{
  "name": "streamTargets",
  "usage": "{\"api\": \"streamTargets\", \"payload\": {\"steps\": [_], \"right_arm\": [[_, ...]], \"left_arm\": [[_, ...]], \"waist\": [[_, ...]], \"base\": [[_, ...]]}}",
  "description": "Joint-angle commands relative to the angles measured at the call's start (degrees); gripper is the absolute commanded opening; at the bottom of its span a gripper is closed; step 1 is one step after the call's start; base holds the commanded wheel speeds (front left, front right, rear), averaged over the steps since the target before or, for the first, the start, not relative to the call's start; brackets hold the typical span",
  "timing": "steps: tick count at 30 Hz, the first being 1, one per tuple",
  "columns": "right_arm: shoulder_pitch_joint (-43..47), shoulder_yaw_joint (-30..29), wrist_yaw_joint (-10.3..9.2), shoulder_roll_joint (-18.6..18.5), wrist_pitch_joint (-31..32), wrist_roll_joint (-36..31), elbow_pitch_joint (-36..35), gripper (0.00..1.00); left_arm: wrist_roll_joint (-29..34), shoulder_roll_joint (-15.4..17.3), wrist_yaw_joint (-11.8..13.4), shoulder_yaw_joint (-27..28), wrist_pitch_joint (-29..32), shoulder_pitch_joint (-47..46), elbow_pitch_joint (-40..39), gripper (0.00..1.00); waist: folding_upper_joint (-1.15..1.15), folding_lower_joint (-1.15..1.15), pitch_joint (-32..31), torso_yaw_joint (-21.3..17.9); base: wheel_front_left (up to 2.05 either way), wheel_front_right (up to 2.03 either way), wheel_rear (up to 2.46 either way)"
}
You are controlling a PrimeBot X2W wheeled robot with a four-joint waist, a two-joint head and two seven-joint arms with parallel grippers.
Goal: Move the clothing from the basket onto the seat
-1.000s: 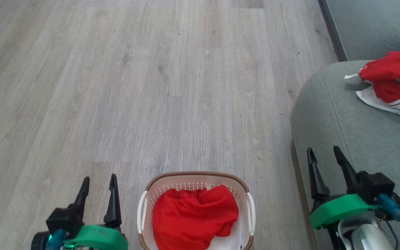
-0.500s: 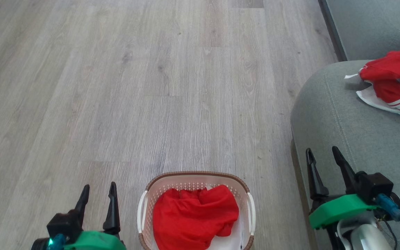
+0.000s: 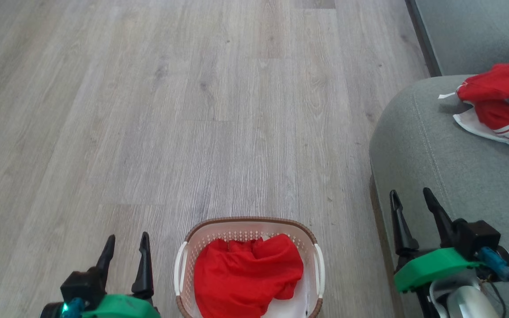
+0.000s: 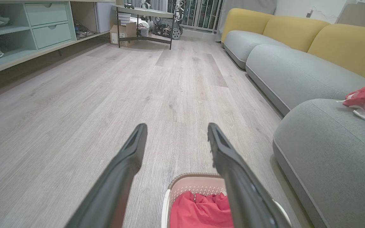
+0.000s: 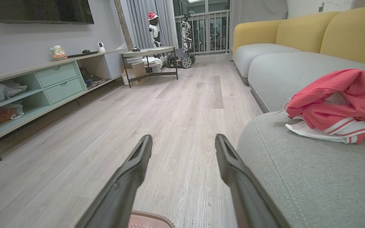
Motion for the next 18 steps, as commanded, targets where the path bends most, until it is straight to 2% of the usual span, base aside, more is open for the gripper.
{"api": "streamTargets", "payload": {"steps": [1, 8, 18], "right_arm": [[-1.25, 0.95, 0.41, -0.03, -0.55, 0.18, -1.74, 1.00], [-1.97, -0.82, 0.41, -0.03, -0.55, -0.39, -1.91, 1.00], [-8.09, -2.30, 0.41, -0.03, -0.55, -1.88, -4.92, 1.00]], "left_arm": [[0.69, -0.17, -0.25, 1.85, -0.56, -2.33, -1.53, 1.00], [2.67, -0.19, -1.68, -1.94, -0.56, -4.70, 1.96, 1.00], [3.58, -0.21, -3.10, -12.72, -0.56, -15.48, 13.64, 1.00]], "waist": [[0.00, 0.00, 0.26, -0.07], [0.00, 0.00, 2.79, -0.65], [0.00, 0.00, 15.04, -3.34]], "base": [[0.00, 0.00, 0.00], [0.00, 0.00, 0.00], [0.00, 0.00, 0.00]]}}
